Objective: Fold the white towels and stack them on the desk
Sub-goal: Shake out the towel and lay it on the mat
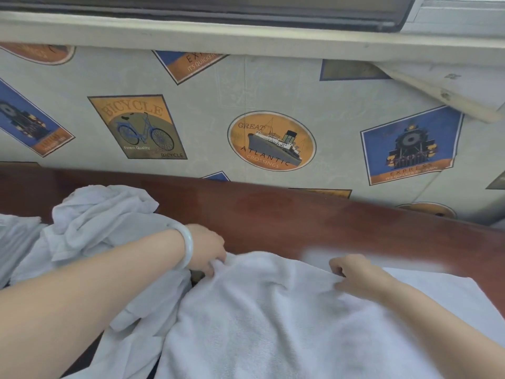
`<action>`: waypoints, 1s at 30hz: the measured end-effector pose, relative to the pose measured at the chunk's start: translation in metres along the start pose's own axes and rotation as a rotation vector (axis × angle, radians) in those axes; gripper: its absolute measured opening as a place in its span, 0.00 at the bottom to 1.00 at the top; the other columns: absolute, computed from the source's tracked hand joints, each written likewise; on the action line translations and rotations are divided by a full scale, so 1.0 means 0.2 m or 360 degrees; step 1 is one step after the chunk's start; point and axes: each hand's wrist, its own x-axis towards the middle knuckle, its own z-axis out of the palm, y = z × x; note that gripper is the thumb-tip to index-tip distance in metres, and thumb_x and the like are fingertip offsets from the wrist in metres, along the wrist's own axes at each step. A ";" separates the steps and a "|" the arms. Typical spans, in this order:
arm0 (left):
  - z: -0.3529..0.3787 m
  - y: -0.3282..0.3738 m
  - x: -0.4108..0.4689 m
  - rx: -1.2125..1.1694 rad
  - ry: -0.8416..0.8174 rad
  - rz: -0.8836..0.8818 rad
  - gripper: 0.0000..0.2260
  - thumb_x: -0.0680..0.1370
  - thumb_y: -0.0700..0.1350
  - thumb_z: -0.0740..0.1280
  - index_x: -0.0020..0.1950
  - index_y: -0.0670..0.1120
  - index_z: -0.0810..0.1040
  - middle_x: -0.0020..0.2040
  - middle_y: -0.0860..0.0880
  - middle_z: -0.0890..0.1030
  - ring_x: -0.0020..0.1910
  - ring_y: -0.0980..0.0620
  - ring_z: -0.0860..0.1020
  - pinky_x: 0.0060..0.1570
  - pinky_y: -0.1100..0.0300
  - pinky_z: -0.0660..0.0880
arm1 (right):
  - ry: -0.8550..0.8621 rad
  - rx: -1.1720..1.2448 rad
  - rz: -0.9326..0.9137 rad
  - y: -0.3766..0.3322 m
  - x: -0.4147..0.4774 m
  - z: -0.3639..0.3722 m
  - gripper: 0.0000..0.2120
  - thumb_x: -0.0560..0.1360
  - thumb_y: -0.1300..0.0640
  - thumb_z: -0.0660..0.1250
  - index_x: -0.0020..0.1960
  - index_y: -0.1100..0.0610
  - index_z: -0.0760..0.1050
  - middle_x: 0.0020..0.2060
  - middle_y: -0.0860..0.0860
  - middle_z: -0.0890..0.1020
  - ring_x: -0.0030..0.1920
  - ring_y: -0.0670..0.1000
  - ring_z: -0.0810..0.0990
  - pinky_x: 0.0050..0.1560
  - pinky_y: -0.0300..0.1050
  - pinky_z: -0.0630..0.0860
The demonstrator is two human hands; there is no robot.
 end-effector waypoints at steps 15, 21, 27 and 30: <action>-0.02 -0.30 0.06 -0.0655 0.0534 -0.0375 0.21 0.79 0.52 0.66 0.32 0.45 0.64 0.33 0.49 0.67 0.35 0.49 0.67 0.36 0.56 0.66 | 0.0202 0.0426 0.0348 -0.07 0.22 -0.27 0.24 0.79 0.46 0.65 0.29 0.59 0.75 0.22 0.51 0.71 0.27 0.51 0.71 0.29 0.41 0.65; 0.00 -0.35 0.11 -0.1025 0.0642 -0.0483 0.13 0.72 0.46 0.75 0.36 0.47 0.71 0.39 0.52 0.72 0.37 0.51 0.72 0.32 0.60 0.66 | -0.0101 0.0468 0.0300 -0.07 0.33 -0.21 0.20 0.71 0.38 0.69 0.36 0.56 0.77 0.33 0.51 0.75 0.35 0.52 0.73 0.39 0.43 0.71; 0.12 -0.34 0.22 -0.1269 0.0929 -0.0587 0.17 0.71 0.33 0.70 0.36 0.50 0.66 0.41 0.51 0.71 0.36 0.51 0.68 0.30 0.62 0.62 | 0.0066 0.0134 0.0203 -0.05 0.41 -0.13 0.10 0.67 0.55 0.66 0.30 0.58 0.72 0.29 0.54 0.75 0.32 0.56 0.74 0.32 0.42 0.68; 0.17 -0.30 0.29 -0.1322 0.1038 -0.0637 0.17 0.71 0.29 0.63 0.36 0.51 0.67 0.43 0.50 0.72 0.39 0.49 0.71 0.34 0.60 0.65 | 0.0086 0.0228 0.0279 -0.07 0.44 -0.13 0.10 0.67 0.61 0.63 0.28 0.56 0.67 0.27 0.52 0.69 0.30 0.52 0.67 0.31 0.42 0.64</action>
